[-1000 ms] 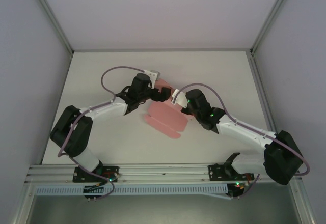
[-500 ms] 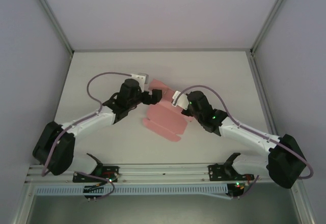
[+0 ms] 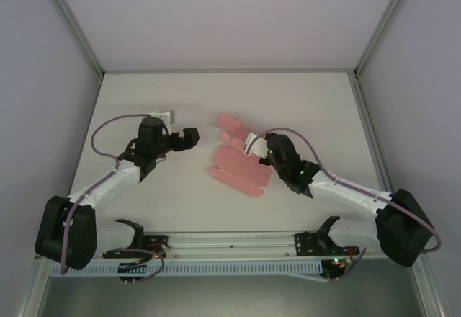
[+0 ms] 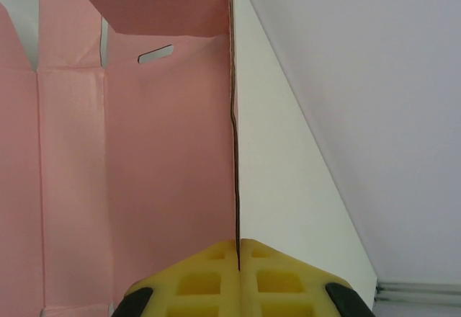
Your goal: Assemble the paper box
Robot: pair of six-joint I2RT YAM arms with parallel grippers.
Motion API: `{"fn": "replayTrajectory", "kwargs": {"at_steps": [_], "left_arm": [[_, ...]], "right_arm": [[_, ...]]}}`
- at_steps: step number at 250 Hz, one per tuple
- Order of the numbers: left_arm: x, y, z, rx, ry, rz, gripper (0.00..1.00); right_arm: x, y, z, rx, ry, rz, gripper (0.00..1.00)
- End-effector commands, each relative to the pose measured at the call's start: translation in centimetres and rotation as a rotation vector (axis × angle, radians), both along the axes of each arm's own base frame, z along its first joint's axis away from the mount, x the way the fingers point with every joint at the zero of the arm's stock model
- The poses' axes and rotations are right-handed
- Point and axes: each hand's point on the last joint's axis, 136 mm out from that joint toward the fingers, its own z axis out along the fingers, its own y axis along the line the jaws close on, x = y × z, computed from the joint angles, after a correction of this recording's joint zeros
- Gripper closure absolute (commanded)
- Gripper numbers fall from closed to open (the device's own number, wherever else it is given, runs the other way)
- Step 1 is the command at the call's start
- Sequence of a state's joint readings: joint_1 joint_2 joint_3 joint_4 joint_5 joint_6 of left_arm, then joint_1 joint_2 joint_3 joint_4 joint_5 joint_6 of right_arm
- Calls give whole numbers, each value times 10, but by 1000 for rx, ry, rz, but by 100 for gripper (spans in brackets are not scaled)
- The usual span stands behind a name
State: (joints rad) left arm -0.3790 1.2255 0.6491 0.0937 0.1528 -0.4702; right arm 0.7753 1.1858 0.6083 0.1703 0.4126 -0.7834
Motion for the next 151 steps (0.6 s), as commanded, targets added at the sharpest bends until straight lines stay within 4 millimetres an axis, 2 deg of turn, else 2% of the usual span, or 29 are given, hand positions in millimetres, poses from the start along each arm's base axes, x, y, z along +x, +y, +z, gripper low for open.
{"fn": "replayTrajectory", "kwargs": {"at_steps": [1,39,83,130,151], "left_arm": [[-1,-19,-1,-95,-5,-109,0],[4,-45,3,-173,-83,-265,1],[11,-72,-12,-229,-70,-390,12],[17,-106,-30,-186,-63,-473,23],[21,-115,-42,-176,-56,-480,29]], "right_arm": [[1,4,13,50,-37,0,100],[-1,5,15,66,-27,9,100],[-2,7,14,77,-12,15,100],[-1,7,11,89,2,10,100],[-2,8,11,95,13,8,100]]}}
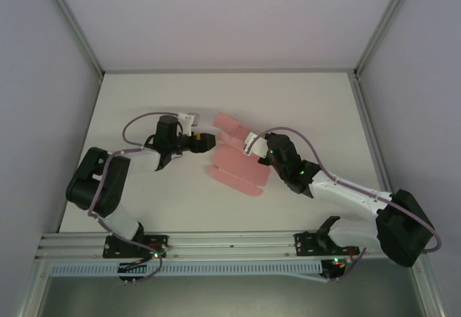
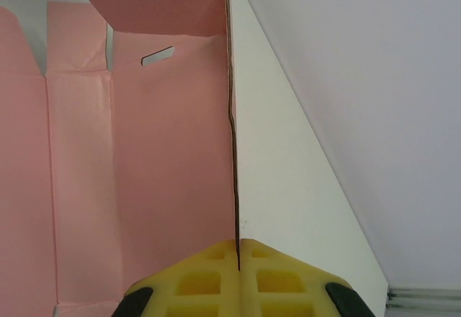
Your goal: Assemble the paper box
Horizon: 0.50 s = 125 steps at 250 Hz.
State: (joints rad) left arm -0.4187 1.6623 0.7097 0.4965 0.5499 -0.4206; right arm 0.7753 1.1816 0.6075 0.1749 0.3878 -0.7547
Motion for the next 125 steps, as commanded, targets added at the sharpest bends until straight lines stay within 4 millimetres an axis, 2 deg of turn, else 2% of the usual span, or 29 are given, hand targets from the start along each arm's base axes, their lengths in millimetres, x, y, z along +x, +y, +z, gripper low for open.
{"fn": "replayTrajectory", "kwargs": {"at_steps": [1,44,82,99,125], "left_arm": [[8,-23,8,-20,-85,-70,30],[15,-24,-8,-3,-92,-36,34],[15,-25,-11,-11,-112,-33,40],[13,-28,-9,-36,-131,-37,51],[9,-36,-4,-25,-177,-53,58]], "right_arm": [[0,4,10,58,2,-2,100],[-1,3,12,80,10,-6,100],[-4,4,14,98,14,0,100],[-4,4,13,103,20,1,100],[-4,2,11,109,27,-7,100]]}}
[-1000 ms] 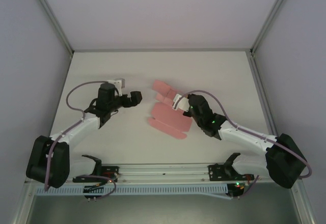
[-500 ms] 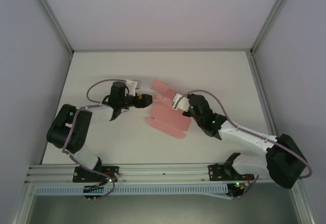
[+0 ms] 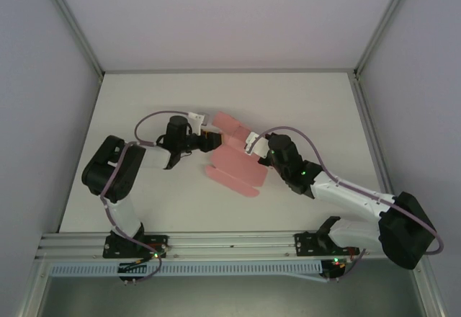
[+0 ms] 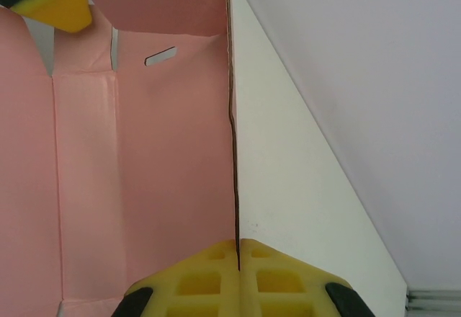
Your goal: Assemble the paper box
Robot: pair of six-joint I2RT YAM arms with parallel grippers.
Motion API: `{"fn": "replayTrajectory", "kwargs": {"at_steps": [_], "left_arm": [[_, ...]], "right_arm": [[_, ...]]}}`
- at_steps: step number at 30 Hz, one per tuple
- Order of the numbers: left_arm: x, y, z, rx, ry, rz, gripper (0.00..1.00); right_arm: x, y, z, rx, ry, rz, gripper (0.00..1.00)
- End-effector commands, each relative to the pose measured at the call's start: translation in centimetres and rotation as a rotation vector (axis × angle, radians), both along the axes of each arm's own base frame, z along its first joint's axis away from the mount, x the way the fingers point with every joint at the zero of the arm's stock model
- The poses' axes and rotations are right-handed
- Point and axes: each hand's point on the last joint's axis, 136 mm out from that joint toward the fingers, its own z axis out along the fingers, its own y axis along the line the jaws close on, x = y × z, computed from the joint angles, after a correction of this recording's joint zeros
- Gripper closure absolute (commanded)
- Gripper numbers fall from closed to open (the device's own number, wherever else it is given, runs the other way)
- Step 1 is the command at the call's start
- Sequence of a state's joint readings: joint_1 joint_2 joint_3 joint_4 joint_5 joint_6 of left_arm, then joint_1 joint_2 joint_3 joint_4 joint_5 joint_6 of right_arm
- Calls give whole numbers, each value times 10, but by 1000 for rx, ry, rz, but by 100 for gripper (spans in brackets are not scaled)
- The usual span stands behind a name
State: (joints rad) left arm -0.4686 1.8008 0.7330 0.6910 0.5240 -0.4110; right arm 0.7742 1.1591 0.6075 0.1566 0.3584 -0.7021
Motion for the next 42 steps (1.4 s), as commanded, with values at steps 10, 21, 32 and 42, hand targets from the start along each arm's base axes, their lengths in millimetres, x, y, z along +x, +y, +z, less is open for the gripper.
{"fn": "replayTrajectory", "kwargs": {"at_steps": [10,21,32,42], "left_arm": [[-7,-8,16,27,-152,35,84],[-20,-23,29,259,-311,61,99],[-54,-59,34,519,-521,76,99],[-62,-83,20,609,-547,141,97]], "right_arm": [[2,-4,6,43,15,-34,100],[0,1,-5,15,68,-15,100],[-1,6,-18,-9,92,13,100],[-9,9,-34,-22,116,54,100]]}}
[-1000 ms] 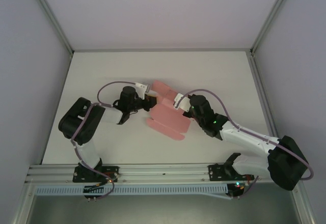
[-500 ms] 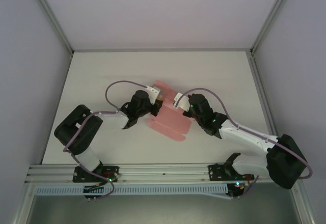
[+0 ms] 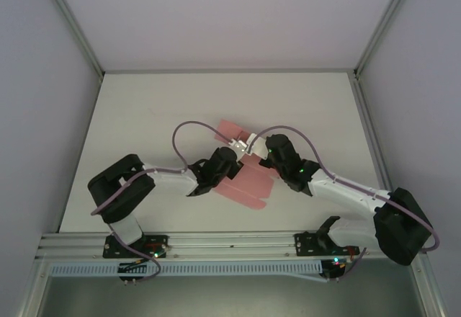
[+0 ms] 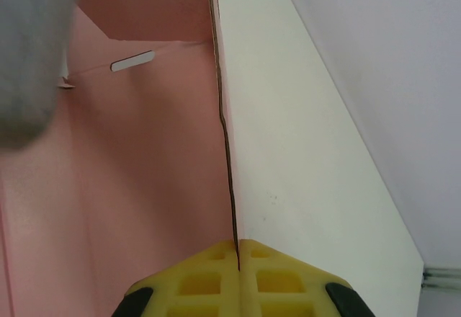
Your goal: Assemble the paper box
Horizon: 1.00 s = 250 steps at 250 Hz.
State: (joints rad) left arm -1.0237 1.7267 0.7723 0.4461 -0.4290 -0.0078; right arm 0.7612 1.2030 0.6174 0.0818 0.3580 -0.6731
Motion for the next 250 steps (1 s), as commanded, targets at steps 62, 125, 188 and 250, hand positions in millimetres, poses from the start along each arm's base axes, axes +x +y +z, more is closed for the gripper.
{"fn": "replayTrajectory", "kwargs": {"at_steps": [62,125,188,250], "left_arm": [[4,-25,9,-154,8,44,92],[14,-7,8,-267,108,132,86],[18,9,14,-334,134,171,77],[17,38,39,-369,133,207,46]], "right_arm": [[-8,15,-14,22,30,79,100],[-8,13,-14,10,25,75,100],[-7,12,-12,9,17,67,100],[-2,8,-8,-28,-6,47,100]]}}
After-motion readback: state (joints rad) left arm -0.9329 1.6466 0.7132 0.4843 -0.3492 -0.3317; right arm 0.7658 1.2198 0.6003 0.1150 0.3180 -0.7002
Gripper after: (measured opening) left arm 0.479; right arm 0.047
